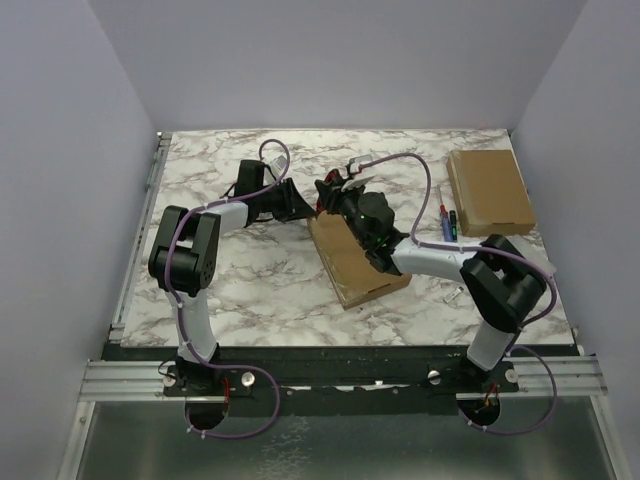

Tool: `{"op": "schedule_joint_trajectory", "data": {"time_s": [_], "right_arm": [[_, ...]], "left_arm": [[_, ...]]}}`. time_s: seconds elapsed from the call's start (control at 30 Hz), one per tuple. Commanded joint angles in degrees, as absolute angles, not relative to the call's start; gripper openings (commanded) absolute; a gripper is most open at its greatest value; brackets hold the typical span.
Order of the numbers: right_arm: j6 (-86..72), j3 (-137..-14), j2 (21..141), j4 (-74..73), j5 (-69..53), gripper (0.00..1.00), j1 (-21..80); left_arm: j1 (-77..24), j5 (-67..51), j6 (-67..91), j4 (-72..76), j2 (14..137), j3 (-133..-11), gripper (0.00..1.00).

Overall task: Unpack the express box
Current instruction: Cut the express box at the center of the board.

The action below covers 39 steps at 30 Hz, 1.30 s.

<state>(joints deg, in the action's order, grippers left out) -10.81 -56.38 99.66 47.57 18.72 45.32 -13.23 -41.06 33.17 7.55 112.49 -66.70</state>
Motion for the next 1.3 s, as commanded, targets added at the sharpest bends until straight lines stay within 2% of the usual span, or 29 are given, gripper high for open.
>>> {"op": "schedule_joint_trajectory", "data": {"time_s": [0.0, 0.23, 0.63, 1.27], "right_arm": [[-7.55, -58.21, 102.05, 56.08, 20.06, 0.0, 46.26], [-6.97, -58.11, 104.09, 58.99, 21.57, 0.0, 47.15], [-4.89, -58.01, 107.19, 63.07, 24.31, 0.0, 48.85], [-3.93, -57.8, 108.95, 63.28, 25.03, 0.0, 49.66]], "left_arm": [[-13.05, -39.56, 32.12, 6.42, 113.97, -67.24, 0.31], [-12.99, -40.31, 32.98, 6.42, 114.23, -66.44, 0.21], [-12.85, -39.36, 33.54, 6.07, 114.51, -65.27, 0.16], [-12.9, -38.78, 33.49, 5.65, 114.74, -65.47, 0.14]]}}
